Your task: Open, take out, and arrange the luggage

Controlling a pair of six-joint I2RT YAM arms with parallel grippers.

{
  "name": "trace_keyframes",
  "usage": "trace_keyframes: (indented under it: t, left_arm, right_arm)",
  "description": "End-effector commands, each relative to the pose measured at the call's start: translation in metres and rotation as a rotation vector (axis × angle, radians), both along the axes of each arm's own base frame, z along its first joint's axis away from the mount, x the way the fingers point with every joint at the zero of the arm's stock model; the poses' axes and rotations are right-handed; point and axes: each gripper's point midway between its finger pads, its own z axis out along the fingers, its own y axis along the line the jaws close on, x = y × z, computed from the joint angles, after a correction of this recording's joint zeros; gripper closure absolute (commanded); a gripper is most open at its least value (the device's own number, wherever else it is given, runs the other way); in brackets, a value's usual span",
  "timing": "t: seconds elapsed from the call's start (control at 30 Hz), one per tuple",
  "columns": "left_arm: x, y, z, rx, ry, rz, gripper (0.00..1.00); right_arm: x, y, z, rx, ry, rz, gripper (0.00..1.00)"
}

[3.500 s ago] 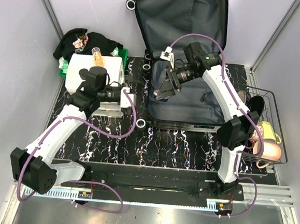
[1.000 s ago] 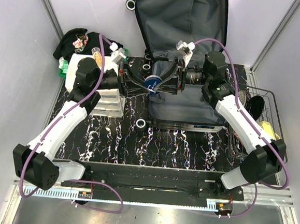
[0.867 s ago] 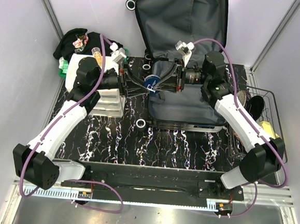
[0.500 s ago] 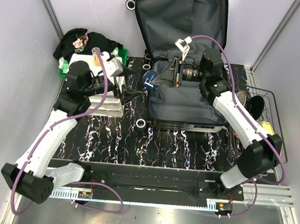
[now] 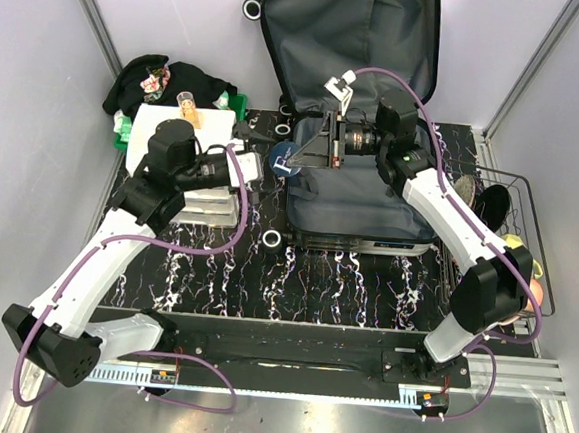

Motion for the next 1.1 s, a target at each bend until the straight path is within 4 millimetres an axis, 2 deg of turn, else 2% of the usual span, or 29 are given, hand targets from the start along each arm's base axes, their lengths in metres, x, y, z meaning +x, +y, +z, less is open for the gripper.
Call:
trace_keyframes:
  t: [0.0,0.23,0.4,0.47,0.53,0.63,0.83,1.07]
  left_arm:
    - [0.002,-0.004,0.029,-0.020,-0.136,-0.003,0.01]
    - [-0.002,-0.011,0.041,-0.061,-0.199,-0.016,0.02]
    - [-0.006,-0.014,0.043,-0.059,-0.221,-0.046,0.20]
    - [-0.005,-0.014,0.041,-0.057,-0.216,-0.045,0.24]
    - [-0.006,-0.015,0.040,-0.055,-0.218,-0.050,0.24]
    - [-0.005,-0.016,0.038,-0.051,-0.223,-0.050,0.19]
    - [-0.005,-0.018,0.041,-0.061,-0.228,-0.052,0.23]
    - [-0.006,-0.018,0.045,-0.075,-0.203,-0.043,0.46]
  right_arm:
    - [-0.019,0.003,0.024,0.030,-0.058,0.082,1.00]
    - [-0.020,0.004,0.023,0.029,-0.054,0.097,1.00]
    - [-0.024,0.004,0.026,0.045,-0.063,0.122,1.00]
    - [-0.024,0.004,0.026,0.046,-0.059,0.130,1.00]
    - [-0.025,0.004,0.028,0.052,-0.065,0.138,1.00]
    - [-0.026,0.004,0.027,0.052,-0.063,0.144,1.00]
    - [-0.026,0.005,0.028,0.052,-0.062,0.153,1.00]
    - [-0.026,0.006,0.028,0.051,-0.059,0.159,1.00]
